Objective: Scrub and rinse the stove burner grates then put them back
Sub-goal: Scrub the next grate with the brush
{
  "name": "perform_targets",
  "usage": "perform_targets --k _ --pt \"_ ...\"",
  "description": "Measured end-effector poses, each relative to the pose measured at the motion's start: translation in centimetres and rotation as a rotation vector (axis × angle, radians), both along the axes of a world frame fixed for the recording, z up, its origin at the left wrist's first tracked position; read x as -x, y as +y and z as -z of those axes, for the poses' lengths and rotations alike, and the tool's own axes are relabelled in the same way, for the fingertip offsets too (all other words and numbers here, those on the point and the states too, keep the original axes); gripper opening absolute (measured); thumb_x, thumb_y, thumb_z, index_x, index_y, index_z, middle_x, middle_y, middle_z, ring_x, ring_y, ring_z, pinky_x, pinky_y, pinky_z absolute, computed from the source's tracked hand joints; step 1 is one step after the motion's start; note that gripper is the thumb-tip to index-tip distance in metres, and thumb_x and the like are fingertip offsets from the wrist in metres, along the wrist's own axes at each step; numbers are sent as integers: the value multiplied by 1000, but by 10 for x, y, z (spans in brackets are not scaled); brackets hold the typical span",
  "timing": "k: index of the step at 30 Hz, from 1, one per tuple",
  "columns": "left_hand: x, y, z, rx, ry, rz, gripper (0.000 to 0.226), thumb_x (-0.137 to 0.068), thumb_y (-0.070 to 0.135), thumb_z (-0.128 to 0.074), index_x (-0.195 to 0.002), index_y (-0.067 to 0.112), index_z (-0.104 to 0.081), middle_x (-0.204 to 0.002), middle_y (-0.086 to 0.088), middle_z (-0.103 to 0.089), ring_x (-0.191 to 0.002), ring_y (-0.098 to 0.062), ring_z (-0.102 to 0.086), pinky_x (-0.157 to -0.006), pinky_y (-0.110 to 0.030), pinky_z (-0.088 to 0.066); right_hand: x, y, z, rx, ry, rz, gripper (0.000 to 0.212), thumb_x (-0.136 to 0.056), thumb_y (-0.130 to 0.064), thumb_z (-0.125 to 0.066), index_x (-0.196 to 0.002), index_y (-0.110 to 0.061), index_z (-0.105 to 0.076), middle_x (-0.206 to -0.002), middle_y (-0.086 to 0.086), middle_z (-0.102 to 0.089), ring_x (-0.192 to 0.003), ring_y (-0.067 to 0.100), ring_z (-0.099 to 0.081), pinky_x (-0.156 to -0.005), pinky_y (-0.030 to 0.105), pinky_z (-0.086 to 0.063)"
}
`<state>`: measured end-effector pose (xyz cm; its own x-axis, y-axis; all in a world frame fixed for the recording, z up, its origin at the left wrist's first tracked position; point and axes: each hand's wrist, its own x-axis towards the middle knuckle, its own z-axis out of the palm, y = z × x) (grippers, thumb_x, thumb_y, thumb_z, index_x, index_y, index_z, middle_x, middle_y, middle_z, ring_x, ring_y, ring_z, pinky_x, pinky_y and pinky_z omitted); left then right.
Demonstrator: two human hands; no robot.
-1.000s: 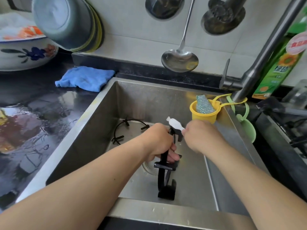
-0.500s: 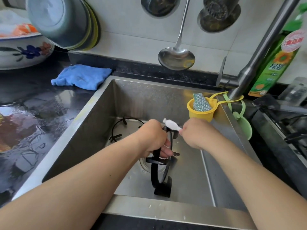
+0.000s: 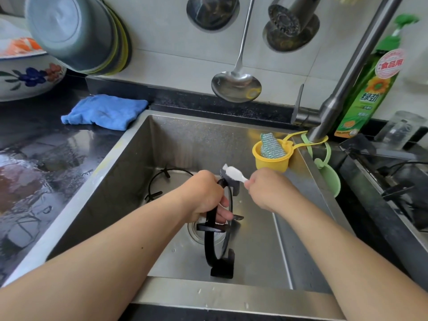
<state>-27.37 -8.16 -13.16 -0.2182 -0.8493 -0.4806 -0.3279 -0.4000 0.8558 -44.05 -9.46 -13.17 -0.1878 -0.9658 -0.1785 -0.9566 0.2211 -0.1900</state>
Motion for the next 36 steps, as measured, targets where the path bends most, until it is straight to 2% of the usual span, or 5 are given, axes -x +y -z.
perform_targets --k 15,20,22,31,36 --pt "-5 -4 -4 30 -29 -72 27 -100 -4 -35 -96 -7 -61 -68 -26 -69 -69 -38 -72 -66 -43 -64 0 -5 9 -46 -17 48 27 -97 -35 -57 -101 -13 -70 -91 11 -66 -78 29 -61 -61 29 -44" --pt "-10 -8 -2 26 -29 -103 29 -99 -5 -32 -103 -11 -60 -75 -25 -67 -82 -48 -73 -69 -51 -64 23 6 -23 36 -996 232 30 -107 -29 -44 -87 -10 -55 -59 1 -38 -44 13 -32 -41 23 -28" --pt "-12 -9 -2 20 -34 -102 28 -98 -4 -32 -104 -9 -59 -76 -23 -68 -80 -48 -74 -70 -53 -64 24 10 -25 -48 -1121 163 38 -107 -40 -41 -91 -8 -54 -56 -3 -33 -44 11 -28 -42 24 -28" --pt "-13 -9 -3 31 6 -82 30 -101 -4 -30 -121 -3 -52 -78 -14 -63 -60 -32 -69 -63 -45 -63 12 7 -8 36 -550 -131 24 -105 -31 -49 -97 -17 -66 -68 -2 -64 -48 8 -47 -53 27 -40" --pt "-9 -7 1 16 72 -44 28 -104 -1 -35 -126 -2 -53 -77 -12 -60 -57 -27 -67 -56 -38 -61 -25 2 6 125 -49 -174 26 -101 -32 -52 -79 -19 -54 -87 11 -59 -82 35 -55 -62 36 -40"
